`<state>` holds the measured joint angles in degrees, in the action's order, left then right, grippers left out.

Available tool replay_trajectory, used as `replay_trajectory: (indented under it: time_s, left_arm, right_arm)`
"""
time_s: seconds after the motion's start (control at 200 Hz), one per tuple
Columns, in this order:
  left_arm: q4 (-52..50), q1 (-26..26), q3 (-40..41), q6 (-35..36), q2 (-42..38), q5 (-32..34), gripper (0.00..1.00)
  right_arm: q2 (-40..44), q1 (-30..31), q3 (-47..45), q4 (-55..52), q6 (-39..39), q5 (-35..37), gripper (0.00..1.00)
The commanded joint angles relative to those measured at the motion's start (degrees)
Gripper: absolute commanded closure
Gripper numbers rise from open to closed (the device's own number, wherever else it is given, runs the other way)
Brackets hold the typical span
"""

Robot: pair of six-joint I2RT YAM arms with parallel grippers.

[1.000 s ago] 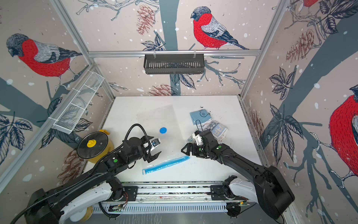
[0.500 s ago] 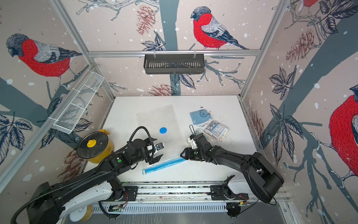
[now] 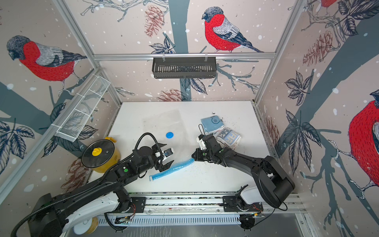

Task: Place the folded towel into the vacuum bag
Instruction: Open the vacuum bag at the center of the board.

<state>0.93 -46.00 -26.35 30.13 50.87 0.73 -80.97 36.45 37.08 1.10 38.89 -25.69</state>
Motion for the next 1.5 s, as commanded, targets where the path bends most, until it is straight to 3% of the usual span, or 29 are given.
replay_trajectory:
  time_s: [0.0,0.25,0.415,0.715,1.106,1.341,1.496]
  left_arm:
    - [2.61,-0.11,-0.01,0.15,-0.68,-0.07,0.03]
    - [0.91,-0.47,-1.59,1.51,1.29,-0.88,0.03]
    - [2.85,-4.15,-1.0,2.95,4.67,2.42,0.03]
    - [17.16,-4.78,0.84,2.74,12.77,10.82,0.07]
    - [23.22,-4.8,0.34,3.43,21.04,7.57,0.12]
    - [20.9,-4.74,-5.45,-0.41,28.85,13.58,0.31]
    - [23.64,-4.78,-5.82,-1.24,31.68,14.2,0.35]
  right_arm:
    - [-0.83,-2.34,2.6,-2.72,-3.04,-0.09,0.97]
    - [-1.92,-8.88,7.69,-5.87,-5.61,-1.86,0.98]
    - [-3.53,-10.35,9.99,-6.3,-6.19,-2.58,0.99]
    - [-5.21,-10.7,10.2,-6.15,-7.43,-4.35,0.99]
    - [-4.33,-11.48,10.93,-6.64,-7.98,-5.16,0.99]
    - [-4.19,-12.01,10.08,-5.51,-7.56,-6.16,0.99]
    - [-4.02,-12.35,10.17,-5.49,-7.61,-6.26,0.99]
